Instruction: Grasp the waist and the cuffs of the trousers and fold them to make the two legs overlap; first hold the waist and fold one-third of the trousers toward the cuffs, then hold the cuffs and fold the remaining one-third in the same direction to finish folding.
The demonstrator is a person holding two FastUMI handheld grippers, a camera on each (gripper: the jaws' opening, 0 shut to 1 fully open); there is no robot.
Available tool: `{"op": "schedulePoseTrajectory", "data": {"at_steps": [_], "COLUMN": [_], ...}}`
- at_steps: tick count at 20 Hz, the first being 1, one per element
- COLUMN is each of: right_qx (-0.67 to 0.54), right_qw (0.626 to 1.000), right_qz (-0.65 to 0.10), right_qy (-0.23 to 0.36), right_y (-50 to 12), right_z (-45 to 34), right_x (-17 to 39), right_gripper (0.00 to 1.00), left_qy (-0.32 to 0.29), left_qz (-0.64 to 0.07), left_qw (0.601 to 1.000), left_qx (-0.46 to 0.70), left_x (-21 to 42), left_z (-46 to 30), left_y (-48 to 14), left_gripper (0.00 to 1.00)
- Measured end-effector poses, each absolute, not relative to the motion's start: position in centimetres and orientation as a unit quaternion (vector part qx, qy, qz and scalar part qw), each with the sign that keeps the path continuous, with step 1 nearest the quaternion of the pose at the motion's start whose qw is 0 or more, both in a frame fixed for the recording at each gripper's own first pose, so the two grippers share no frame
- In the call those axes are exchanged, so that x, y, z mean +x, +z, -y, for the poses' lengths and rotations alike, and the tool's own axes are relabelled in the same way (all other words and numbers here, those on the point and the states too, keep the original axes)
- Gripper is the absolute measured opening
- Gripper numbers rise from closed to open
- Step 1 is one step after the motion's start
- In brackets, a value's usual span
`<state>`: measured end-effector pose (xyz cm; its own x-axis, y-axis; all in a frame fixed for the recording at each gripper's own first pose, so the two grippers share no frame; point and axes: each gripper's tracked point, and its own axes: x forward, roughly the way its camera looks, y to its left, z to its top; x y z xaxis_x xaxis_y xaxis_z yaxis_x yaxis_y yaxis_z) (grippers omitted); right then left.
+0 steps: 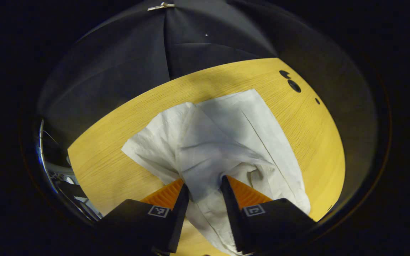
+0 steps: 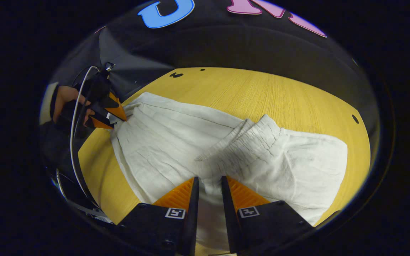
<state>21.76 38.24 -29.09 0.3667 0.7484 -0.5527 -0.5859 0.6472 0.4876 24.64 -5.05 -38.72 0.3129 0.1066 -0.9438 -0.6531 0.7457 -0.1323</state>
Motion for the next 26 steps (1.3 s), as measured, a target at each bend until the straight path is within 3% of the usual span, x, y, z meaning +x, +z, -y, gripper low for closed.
{"op": "schedulePoseTrajectory", "data": {"at_steps": [1,3,6,7,8,9,10,16,17,18,26], "right_qx": [0.108,0.126,0.198,0.214,0.222,0.223,0.219,0.248,0.251,0.252,0.264], "right_qw": [0.814,0.805,0.795,0.795,0.798,0.801,0.806,0.807,0.808,0.811,0.823], "right_qz": [-0.392,-0.397,-0.390,-0.387,-0.384,-0.381,-0.380,-0.395,-0.395,-0.394,-0.390], "right_qy": [0.414,0.423,0.420,0.415,0.408,0.404,0.398,0.363,0.357,0.351,0.317], "right_y": [-29.2,-28.6,-26.5,-26.3,-26.4,-26.5,-27.0,-27.9,-28.1,-28.2,-28.3], "right_z": [-38.1,-37.8,-36.9,-36.2,-35.4,-34.2,-33.2,-29.9,-29.1,-28.4,-22.0], "right_x": [21.6,21.4,20.6,20.3,20.2,19.9,19.8,19.2,19.1,19.1,18.8], "right_gripper": [0.28,0.46,0.52,0.52,0.52,0.37,0.52,0.52,0.52,0.52,0.52], "left_qy": [0.250,0.252,0.239,0.232,0.226,0.221,0.217,0.212,0.210,0.205,0.149], "left_qz": [-0.535,-0.533,-0.507,-0.494,-0.481,-0.468,-0.458,-0.405,-0.396,-0.389,-0.323], "left_qw": [0.768,0.769,0.774,0.774,0.771,0.767,0.761,0.741,0.742,0.744,0.806], "left_qx": [-0.248,-0.247,-0.296,-0.322,-0.350,-0.379,-0.406,-0.491,-0.499,-0.502,-0.473], "left_x": [24.9,25.6,25.9,25.8,25.8,25.6,25.6,25.9,26.1,26.2,25.5], "left_z": [5.0,5.0,5.4,5.3,5.1,5.1,5.0,5.5,5.6,5.6,5.6], "left_y": [-38.7,-38.9,-38.6,-38.4,-38.1,-38.1,-38.0,-37.8,-37.8,-37.6,-33.6], "left_gripper": [0.55,0.38,0.18,0.20,0.12,0.12,0.10,0.07,0.12,0.06,0.06]}}
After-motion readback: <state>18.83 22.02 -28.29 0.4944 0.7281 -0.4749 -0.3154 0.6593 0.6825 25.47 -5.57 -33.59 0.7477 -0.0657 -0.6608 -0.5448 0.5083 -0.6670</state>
